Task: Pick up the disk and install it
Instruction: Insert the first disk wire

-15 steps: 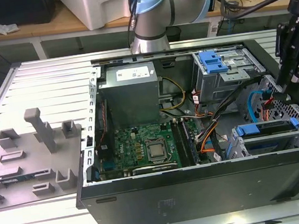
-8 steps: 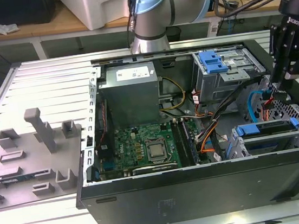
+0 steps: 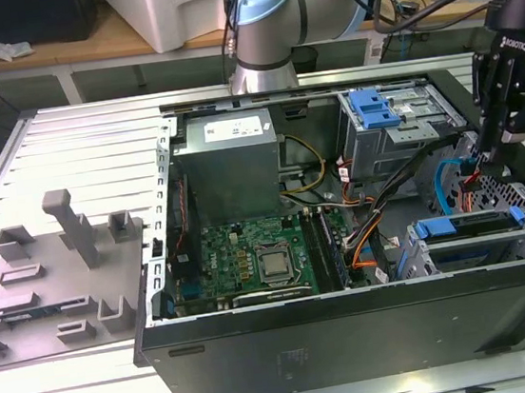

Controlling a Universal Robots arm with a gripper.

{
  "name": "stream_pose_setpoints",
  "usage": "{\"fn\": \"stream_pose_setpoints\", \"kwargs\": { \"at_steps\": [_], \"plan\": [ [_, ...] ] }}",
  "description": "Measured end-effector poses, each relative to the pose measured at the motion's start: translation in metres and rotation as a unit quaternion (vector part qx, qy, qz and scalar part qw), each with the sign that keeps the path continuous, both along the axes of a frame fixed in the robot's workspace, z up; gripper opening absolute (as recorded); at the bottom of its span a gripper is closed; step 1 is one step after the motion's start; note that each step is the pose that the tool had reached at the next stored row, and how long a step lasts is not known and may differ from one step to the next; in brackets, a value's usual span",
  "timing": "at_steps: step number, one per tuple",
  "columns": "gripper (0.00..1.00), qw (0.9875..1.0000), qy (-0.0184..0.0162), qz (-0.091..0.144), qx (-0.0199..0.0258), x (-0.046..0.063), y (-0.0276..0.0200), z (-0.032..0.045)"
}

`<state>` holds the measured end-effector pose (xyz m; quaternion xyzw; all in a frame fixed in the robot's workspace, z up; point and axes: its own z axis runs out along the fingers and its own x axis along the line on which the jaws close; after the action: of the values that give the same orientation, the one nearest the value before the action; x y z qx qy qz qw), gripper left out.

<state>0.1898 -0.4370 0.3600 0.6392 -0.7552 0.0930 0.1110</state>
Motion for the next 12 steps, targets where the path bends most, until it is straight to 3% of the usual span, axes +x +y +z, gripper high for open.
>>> {"fn": "stream_pose_setpoints", "kwargs": {
  "at_steps": [4,12],
  "plan": [
    [0.36,1.0,0.0,-0.002,-0.0023,0.0001,0.0003,-0.0022],
    [0.36,0.9997,0.0,-0.017,-0.0172,0.0017,0.0059,-0.0086]
  ]
}}
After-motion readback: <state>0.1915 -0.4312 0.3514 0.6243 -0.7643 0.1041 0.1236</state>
